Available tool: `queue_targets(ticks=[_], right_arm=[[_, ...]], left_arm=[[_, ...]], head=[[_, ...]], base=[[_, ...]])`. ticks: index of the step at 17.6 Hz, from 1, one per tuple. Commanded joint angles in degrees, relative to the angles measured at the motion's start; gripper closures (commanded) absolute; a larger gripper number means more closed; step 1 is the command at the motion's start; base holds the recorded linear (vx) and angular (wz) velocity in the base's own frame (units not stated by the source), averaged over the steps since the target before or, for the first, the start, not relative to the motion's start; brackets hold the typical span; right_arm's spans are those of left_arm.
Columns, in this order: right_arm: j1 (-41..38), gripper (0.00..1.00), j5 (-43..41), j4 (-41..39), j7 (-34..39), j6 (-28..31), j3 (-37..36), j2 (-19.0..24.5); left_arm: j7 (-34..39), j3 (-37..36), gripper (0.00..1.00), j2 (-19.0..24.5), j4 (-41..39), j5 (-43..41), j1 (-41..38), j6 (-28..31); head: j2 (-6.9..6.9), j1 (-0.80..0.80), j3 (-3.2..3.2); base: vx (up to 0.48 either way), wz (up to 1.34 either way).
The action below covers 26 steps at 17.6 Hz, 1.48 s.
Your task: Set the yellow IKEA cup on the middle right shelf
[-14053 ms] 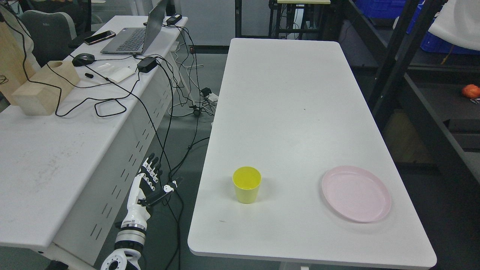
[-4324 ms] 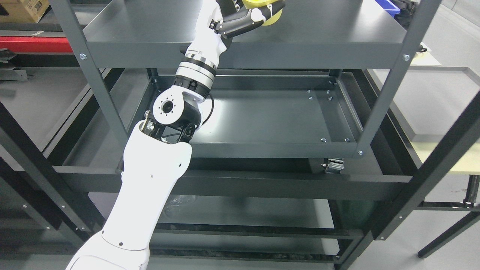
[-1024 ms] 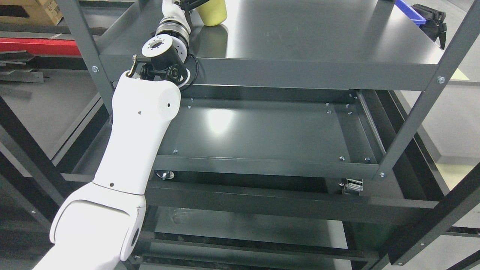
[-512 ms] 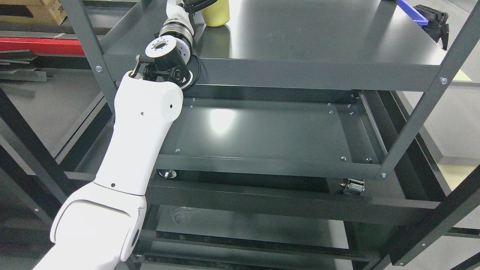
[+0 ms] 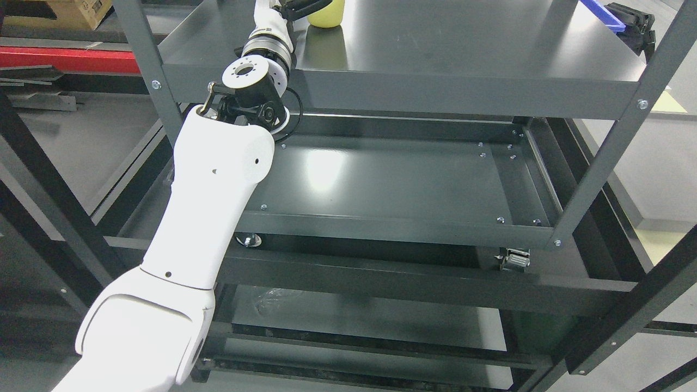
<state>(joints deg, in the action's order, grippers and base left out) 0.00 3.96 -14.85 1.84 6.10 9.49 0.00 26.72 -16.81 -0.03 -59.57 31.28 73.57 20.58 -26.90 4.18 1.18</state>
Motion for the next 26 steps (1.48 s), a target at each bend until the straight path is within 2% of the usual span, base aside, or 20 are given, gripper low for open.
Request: queue_targets(ticks=[1,5,12,19,24,26], right_arm=[[-0.35,0.01,0.0,0.0,0.18,-0.04,0.0,-1.0],[-0.35,0.01,0.0,0.0,0.18,-0.04,0.0,-1.0],[-0.35,0.01,0.0,0.0,0.18,-0.04,0.0,-1.0],[-0.35,0.01,0.0,0.0,0.18,-0.03,0.0,-1.0],[-0.35,0.01,0.0,0.0,0.18,-0.04,0.0,-1.0],[-0.35,0.01,0.0,0.0,0.18,-0.04,0.0,-1.0]], left_arm=[[-0.27,-2.08,0.07,1.03,-3.97,-0.08,0.34,-2.29],[-1.41,-2.17,0.07,1.03,-6.34,-0.08,0.43,-4.23],[-1.76,-6.3,0.01,1.03,-10.73,-0.08,-0.18,-4.4],[-3.6,-6.83,0.01,1.03,-15.12,-1.3,-3.26,-4.67],[-6.07,-9.64,0.01,1.03,-18.64,-7.88,-13.95,-13.97],[-6.07,-9.56,0.01,1.03,-19.79,-8.43,-18.27,-14.69]], head=[[0.0,0.0,0.0],[0.0,0.0,0.0],[0.0,0.0,0.0],[0.0,0.0,0.0],[0.0,0.0,0.0],[0.0,0.0,0.0]], base=[[-0.058,0.0],[-0.054,0.05],[-0.065,0.06],[-0.119,0.11],[-0.2,0.02],[-0.235,-0.13]])
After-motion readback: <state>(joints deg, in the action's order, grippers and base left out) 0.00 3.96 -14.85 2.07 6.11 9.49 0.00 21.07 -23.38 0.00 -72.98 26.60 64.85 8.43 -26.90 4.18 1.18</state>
